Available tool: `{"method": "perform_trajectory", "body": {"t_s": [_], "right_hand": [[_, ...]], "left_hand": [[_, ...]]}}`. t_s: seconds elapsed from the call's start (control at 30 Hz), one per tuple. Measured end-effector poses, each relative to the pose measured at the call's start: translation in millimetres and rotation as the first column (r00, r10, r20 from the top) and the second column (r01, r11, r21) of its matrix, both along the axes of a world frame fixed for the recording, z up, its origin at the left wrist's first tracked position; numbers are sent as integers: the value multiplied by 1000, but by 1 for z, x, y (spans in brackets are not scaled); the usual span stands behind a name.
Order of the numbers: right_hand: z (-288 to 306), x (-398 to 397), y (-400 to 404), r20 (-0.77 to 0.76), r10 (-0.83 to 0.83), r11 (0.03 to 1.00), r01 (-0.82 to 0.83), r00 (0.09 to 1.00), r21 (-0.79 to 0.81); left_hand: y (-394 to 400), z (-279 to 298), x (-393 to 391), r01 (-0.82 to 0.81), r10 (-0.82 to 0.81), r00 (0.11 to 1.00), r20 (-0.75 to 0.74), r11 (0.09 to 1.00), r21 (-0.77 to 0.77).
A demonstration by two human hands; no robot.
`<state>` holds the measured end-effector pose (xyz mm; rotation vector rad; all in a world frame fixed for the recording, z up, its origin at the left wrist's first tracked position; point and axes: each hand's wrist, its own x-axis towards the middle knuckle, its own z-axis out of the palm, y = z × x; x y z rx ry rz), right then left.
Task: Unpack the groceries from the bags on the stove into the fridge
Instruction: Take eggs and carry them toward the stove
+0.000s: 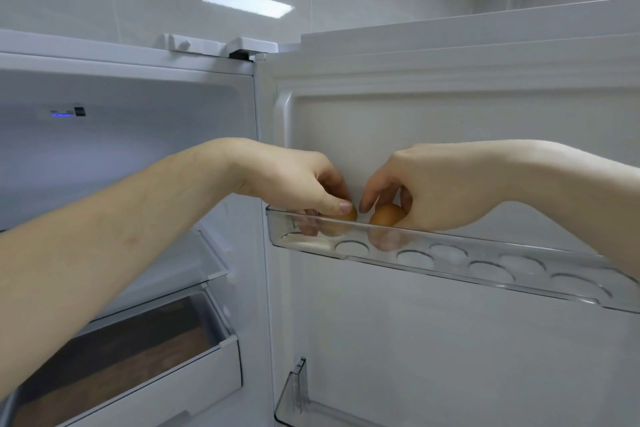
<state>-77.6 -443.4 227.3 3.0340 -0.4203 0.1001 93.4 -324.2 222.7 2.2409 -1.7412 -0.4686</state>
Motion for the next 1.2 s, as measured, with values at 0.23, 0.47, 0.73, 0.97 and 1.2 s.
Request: {"method": "perform_trajectory", "body": {"t_s": [0.23, 0.47, 0.73, 0.97, 1.2], "right_hand": [[-1, -15, -4, 124, 11, 999, -17, 992, 50], [-8, -30, -7, 246, 40, 995, -62, 968, 81], [-15, -45, 5, 365, 48, 992, -88, 930, 94], [-73, -75, 63, 718, 323, 864, -502, 616, 42], [-161, -31, 113, 454, 332, 741, -527, 827, 417]], "left_hand": [[3, 5, -9, -12, 14, 989, 150, 1000, -14], [13, 7, -20, -78, 111, 953, 281, 989, -126], [42, -6, -36, -105, 242, 921, 304, 909, -404], [128, -88, -64, -57, 306, 940, 154, 582, -811], [210, -203, -43, -426, 612, 789, -50, 487, -763]]}}
